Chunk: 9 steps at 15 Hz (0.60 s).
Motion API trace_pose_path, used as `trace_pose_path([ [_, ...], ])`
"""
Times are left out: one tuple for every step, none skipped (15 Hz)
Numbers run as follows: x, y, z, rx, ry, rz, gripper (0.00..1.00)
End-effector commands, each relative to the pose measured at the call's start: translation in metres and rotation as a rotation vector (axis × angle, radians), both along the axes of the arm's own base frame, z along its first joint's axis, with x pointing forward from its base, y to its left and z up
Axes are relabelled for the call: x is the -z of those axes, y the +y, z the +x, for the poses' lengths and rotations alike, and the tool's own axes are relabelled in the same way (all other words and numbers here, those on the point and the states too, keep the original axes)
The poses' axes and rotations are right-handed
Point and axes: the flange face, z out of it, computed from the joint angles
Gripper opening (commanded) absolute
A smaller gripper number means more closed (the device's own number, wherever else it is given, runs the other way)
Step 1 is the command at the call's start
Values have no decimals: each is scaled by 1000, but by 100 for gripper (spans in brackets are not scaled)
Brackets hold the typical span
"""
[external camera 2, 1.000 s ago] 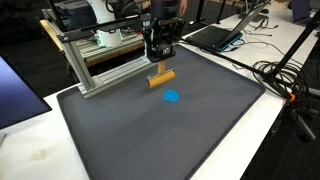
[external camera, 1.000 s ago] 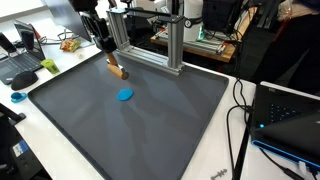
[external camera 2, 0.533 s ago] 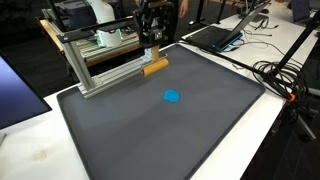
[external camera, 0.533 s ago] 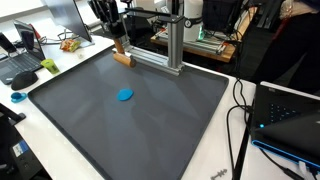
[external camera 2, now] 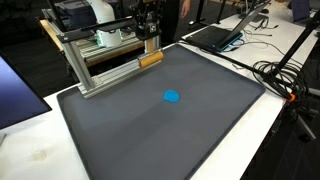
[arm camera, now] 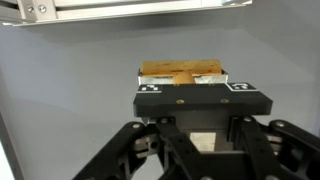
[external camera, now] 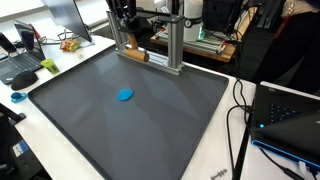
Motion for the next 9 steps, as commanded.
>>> trace_pose_path([
  [-11, 9, -33, -17, -38, -28, 22],
  [-12, 10, -38, -17, -42, -38, 22],
  [-15, 10, -45, -17, -48, -46, 22],
  [-18, 11, -51, -18, -54, -53, 22],
  [-21, 13, -58, -25, -58, -63, 22],
  [-24, 15, -64, -34, -48, -60, 22],
  [-26, 18, -69, -45, -46, -50, 22],
  [-28, 21, -73, -41, -51, -36, 22],
  [-30, 26, -76, -42, -56, -34, 22],
])
